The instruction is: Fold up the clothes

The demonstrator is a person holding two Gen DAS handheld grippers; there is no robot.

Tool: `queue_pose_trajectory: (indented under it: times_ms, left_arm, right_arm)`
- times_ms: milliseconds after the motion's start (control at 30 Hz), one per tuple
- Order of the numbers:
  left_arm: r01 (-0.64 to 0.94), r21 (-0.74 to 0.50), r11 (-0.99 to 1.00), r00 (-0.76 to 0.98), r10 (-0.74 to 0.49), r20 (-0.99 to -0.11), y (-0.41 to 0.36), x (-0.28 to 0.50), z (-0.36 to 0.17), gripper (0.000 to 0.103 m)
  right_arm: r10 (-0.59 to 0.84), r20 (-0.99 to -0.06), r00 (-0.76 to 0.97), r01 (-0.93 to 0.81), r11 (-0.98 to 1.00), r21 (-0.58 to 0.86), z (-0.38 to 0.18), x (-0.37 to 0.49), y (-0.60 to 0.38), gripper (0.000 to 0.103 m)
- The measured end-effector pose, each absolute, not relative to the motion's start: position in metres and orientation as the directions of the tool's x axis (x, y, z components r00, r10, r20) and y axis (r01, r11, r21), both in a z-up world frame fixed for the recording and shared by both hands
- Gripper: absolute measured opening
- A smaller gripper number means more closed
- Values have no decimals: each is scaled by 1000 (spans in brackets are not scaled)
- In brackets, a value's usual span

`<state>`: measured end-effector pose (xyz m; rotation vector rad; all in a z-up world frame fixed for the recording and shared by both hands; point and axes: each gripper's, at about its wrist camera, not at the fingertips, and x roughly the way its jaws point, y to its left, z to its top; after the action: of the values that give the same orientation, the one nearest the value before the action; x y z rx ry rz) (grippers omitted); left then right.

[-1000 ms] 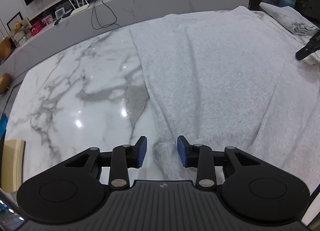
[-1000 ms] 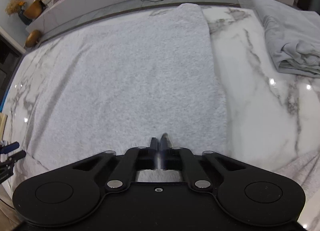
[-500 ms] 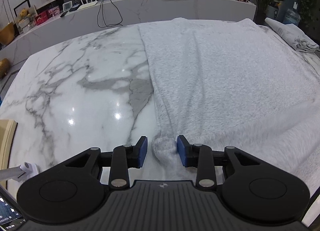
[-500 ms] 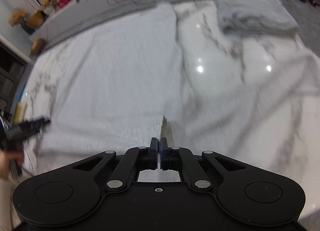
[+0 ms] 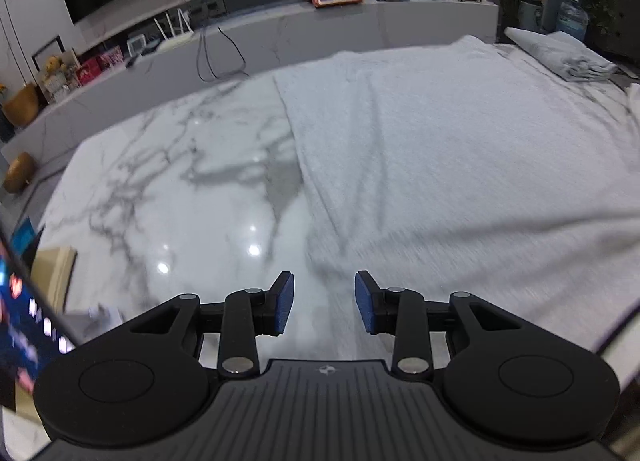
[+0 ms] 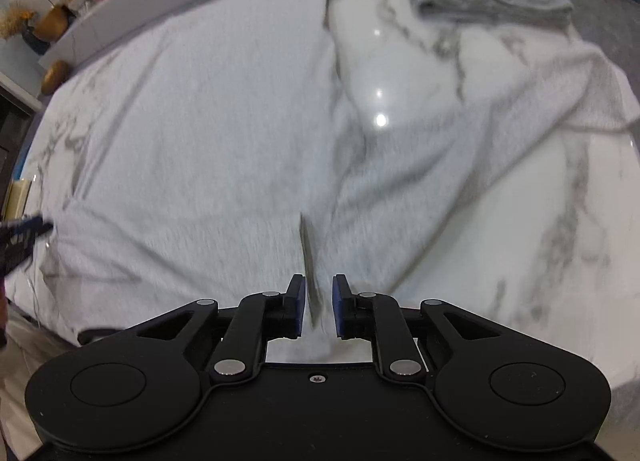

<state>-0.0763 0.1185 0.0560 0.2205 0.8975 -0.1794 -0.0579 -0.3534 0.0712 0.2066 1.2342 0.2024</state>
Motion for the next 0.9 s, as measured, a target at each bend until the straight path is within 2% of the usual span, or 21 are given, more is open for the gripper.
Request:
queue_pose_trajectory:
  times_ms: [67,100,333,367,400,433,500,567,733,900]
  left_arm:
    - [246,110,963,599,-62,-799,119,-87,57,45]
    - [249,116,962,593,-56,-803,120,-93,57,45]
    - [285,184,941,579,-16,-815,122,-116,49,46]
    - [287,193,938,583,-11,-812,121,-116,47,46]
    - [293,196,936,589,-15,-808,120,-116,45,39]
    - [301,192,934,590,-24,-807,119,-114,43,35]
    - [321,181,930,572,-38,-819,116,-111,37,16]
    - [325,171,930,565,-46,-823,115,-110,35,6]
    - [337,177,925,589,-61,-806,119,-126,48,5]
    - [412,152,898,529,-100,-842,122,-142,58,5]
  right_arm:
    - [271,-906,325,-35,961,275,67,-48,-349,27]
    - [278,-904,325,-30,958,284,64,-43,-348,28]
    - [346,-883,317,68,921,385,32,-22,-349,29]
    - [350,-881,317,75,917,391,30,-21,-349,24]
    - [350,-880,321,76,917,393,29,-22,-348,17]
    - [351,-878,326,75,916,395,29,-24,-347,5]
    - [353,-875,331,69,916,395,31,-24,-347,5]
    - [352,-869,347,59,917,395,36,-27,-347,3]
    - [334,-860,386,46,924,379,49,-30,-355,3]
    - [298,-873,385,42,940,340,44,-27,-359,3]
